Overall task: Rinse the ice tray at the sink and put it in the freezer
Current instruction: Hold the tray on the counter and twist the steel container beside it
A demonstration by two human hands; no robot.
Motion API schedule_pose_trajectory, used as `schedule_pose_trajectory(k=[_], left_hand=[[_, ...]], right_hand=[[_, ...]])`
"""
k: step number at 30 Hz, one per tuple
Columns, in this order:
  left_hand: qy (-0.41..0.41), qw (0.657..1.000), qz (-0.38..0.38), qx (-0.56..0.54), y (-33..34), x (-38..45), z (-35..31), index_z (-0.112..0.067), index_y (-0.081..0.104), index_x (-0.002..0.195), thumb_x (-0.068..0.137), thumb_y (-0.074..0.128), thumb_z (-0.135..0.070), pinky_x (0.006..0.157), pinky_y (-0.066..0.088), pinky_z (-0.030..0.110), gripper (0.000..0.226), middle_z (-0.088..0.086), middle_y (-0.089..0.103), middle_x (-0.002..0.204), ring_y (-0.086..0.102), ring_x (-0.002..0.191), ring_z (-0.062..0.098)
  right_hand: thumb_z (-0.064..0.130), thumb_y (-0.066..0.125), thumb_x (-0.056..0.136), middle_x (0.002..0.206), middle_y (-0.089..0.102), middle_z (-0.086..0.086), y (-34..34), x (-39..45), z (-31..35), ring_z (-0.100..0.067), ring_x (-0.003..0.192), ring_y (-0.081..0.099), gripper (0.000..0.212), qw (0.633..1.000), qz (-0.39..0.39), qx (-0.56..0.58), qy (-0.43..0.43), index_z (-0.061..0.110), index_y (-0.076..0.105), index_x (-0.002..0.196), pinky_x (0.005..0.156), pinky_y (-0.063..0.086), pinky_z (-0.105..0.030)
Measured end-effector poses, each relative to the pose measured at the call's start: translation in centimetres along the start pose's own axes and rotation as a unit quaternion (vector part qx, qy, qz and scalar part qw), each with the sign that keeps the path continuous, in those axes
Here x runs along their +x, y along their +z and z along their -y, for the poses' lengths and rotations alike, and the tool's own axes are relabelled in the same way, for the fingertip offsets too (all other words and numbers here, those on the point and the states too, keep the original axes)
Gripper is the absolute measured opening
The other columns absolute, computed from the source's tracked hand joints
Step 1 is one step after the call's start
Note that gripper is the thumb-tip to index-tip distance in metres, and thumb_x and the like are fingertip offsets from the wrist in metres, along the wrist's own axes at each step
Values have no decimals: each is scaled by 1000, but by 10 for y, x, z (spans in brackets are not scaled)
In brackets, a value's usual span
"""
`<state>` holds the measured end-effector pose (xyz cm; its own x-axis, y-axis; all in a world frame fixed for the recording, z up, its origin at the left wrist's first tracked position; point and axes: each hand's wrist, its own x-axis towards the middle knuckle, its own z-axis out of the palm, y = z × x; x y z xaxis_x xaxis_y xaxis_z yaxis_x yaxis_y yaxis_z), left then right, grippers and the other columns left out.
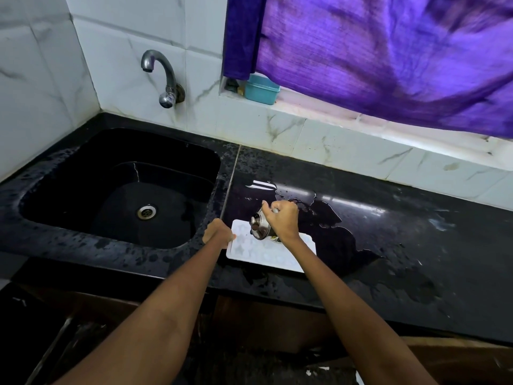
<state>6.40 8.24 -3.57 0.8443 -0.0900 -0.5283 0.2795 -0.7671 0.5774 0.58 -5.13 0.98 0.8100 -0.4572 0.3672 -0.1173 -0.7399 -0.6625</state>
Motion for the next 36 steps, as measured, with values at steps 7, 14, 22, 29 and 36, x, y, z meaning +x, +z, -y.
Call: schedule_pose_trajectory(k=[7, 14, 22, 29, 36], left_hand=[[0, 1000, -1, 1, 2, 1, 0, 1, 55, 125, 83, 73, -17, 93, 55, 42, 49, 18, 60, 128, 63, 114, 32], [-2, 1000, -4, -4, 3, 2, -1, 2, 55, 126, 84, 71, -16, 93, 54, 42, 48, 18, 61, 128, 63, 113, 32], [2, 1000, -2, -9, 3, 2, 0, 2, 55, 125, 84, 72, -16, 94, 54, 42, 48, 18, 61, 128, 63, 113, 32], [8, 1000, 1, -10, 4, 4, 1, 3, 55, 125, 85, 71, -15, 93, 54, 43, 48, 19, 62, 126, 64, 112, 33], [8, 1000, -9, 3, 4, 5, 1, 1, 52, 129, 85, 71, -18, 98, 51, 40, 51, 18, 58, 132, 60, 119, 32]], right_hand=[[11, 66, 82, 38, 14, 7, -1, 1, -1, -19, 44, 20, 69, 1000, -2, -5, 1, 23, 12, 41, 61, 30, -27], [9, 66, 82, 38, 13, 8, -5, 1, 2, -19, 45, 21, 69, 1000, -10, 0, 1, 24, 11, 42, 67, 27, -26], [4, 69, 78, 39, 16, 7, -18, 1, -5, -9, 40, 15, 68, 997, -36, 65, 33, 23, 14, 42, 40, 22, -12], [5, 68, 79, 39, 17, 6, -14, -10, -8, -10, 41, 16, 66, 997, -13, 66, 39, 22, 16, 42, 41, 22, -13], [7, 67, 79, 40, 14, 7, -4, -16, -3, -7, 39, 14, 67, 999, 12, 41, 2, 24, 12, 45, 46, 19, -19]])
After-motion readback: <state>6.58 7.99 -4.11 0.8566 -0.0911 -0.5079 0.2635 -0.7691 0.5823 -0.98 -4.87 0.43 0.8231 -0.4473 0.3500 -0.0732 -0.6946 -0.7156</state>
